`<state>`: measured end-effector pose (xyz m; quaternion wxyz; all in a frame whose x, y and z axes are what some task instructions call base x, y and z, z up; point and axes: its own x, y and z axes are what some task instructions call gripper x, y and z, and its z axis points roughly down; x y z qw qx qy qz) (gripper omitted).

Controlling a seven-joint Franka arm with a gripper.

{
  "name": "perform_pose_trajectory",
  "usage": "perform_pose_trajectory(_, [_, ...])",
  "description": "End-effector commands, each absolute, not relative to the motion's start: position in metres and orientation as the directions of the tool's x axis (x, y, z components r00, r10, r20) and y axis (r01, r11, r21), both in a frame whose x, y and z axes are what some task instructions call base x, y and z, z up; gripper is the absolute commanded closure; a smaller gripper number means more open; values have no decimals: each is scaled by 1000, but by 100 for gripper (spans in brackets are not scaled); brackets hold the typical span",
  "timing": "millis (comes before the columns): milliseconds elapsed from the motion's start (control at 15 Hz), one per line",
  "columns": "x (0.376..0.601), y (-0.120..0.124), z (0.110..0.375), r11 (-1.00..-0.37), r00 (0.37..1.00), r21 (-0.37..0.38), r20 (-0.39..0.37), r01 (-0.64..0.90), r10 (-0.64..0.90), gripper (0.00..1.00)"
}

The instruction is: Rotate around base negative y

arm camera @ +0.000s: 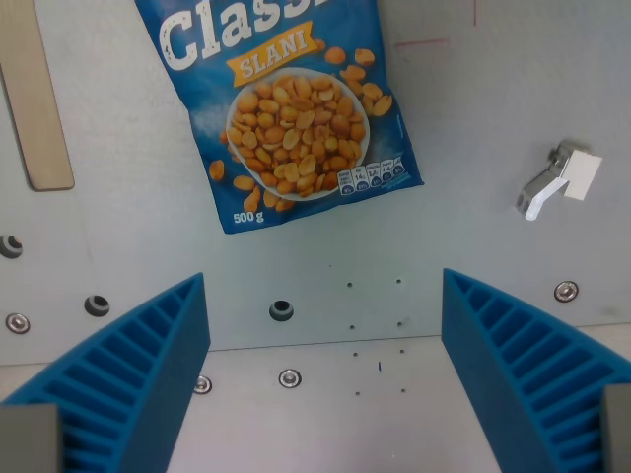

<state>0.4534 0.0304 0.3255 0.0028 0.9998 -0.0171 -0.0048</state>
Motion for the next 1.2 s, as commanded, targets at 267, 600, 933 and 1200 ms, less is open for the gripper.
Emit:
perform_pose_trajectory(267, [453, 30, 329, -999, 998, 4, 51, -35, -35, 0])
perform_pose_trajectory(600, [453, 30, 329, -999, 993, 1, 117, -35, -35, 0])
perform_pose_trajectory(933, [453, 30, 329, -999, 983, -1, 183, -35, -35, 0])
perform_pose_trajectory(1200, [453, 30, 329, -999, 971, -3, 235, -35, -34, 0])
